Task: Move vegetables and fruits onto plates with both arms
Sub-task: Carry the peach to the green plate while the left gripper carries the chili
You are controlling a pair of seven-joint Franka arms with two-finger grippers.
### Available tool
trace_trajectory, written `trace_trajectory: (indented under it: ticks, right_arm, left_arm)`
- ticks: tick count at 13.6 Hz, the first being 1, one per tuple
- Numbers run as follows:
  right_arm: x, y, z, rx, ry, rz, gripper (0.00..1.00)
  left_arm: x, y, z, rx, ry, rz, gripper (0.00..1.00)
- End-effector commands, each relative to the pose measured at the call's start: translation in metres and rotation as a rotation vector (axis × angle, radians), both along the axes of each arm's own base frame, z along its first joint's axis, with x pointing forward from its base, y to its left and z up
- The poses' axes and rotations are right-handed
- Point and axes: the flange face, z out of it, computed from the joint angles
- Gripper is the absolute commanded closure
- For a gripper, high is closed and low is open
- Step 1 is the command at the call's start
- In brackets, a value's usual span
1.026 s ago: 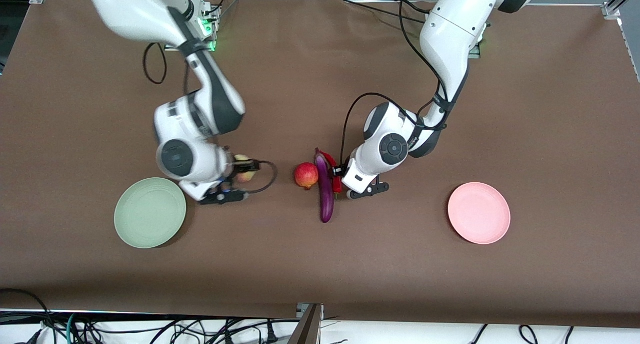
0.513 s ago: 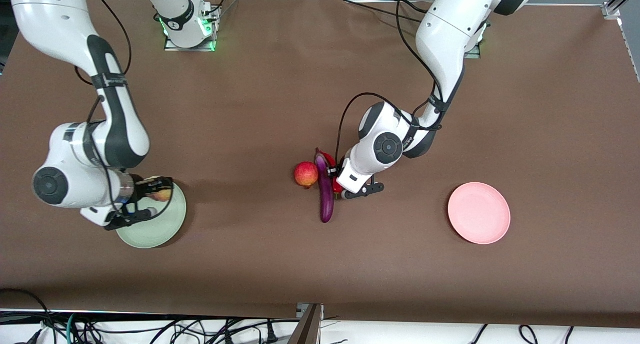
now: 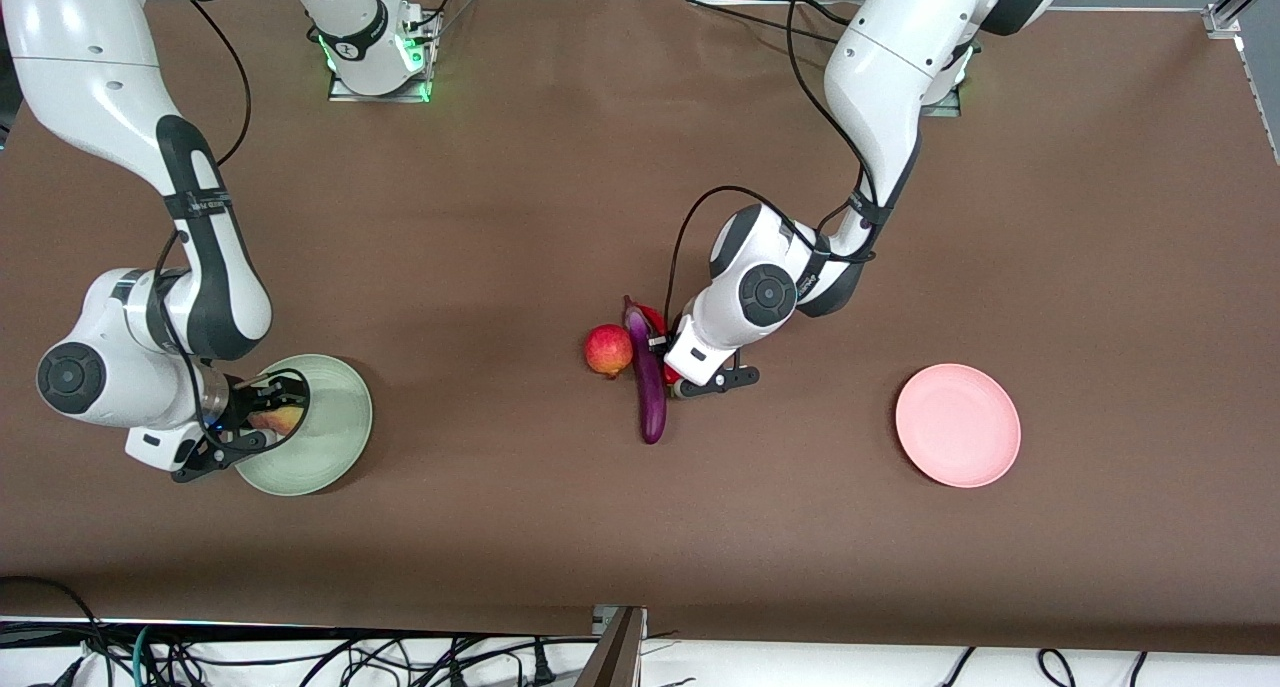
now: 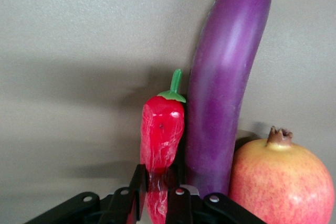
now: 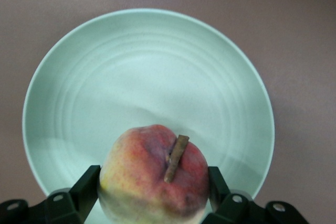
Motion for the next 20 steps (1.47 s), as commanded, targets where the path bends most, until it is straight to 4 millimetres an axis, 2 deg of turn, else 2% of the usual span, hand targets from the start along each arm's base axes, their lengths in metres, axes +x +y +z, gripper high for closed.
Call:
trace_trajectory:
  ticks: [1, 4, 5, 6, 7, 9, 11, 13, 16, 17, 20]
  right_arm:
    - [0.005, -0.01, -0.006, -0.007, -0.037, 0.069, 0.8]
    - [0.005, -0.011, -0.018, -0.004, -0.038, 0.066, 0.79]
    - [0.006, -0.012, -0.019, -0.002, -0.049, 0.059, 0.71]
    - [0.009, -0.011, -0.017, -0.002, -0.072, 0.051, 0.14]
    - [0.013, -0.009, -0.009, 0.002, -0.093, 0.059, 0.0]
    - [0.02, -0.006, 0.016, 0.009, -0.084, 0.062, 0.0]
    - [0.027, 0.011, 0.045, 0.052, -0.03, 0.05, 0.0]
    - [0.024, 0.032, 0.048, 0.109, 0.01, -0.049, 0.0]
    - [0.013, 0.1, 0.041, 0.156, 0.086, -0.205, 0.0]
    - [0.007, 0.135, 0.042, 0.175, 0.118, -0.248, 0.0]
    - [-0.009, 0.221, 0.046, 0.171, 0.146, -0.37, 0.0]
  left_arm:
    - [0.006, -0.001, -0.007, -0.011, -0.016, -0.018, 1.0]
    - [0.005, -0.001, -0.008, -0.01, -0.015, -0.018, 1.0]
    - [0.006, 0.0, -0.008, -0.009, -0.016, -0.019, 1.0]
    - [0.009, 0.004, -0.005, -0.008, -0.021, -0.015, 1.0]
    - [0.015, 0.01, 0.002, -0.014, -0.027, -0.01, 1.0]
    - [0.027, 0.024, 0.026, -0.023, -0.023, 0.006, 1.0]
    - [0.041, 0.05, 0.054, -0.028, -0.005, 0.026, 1.0]
    - [0.058, 0.091, 0.084, -0.037, 0.011, 0.013, 1.0]
    - [0.08, 0.177, 0.119, -0.073, 0.027, -0.123, 1.0]
    - [0.086, 0.209, 0.127, -0.081, 0.03, -0.161, 1.0]
    - [0.093, 0.289, 0.122, -0.108, 0.041, -0.284, 1.0]
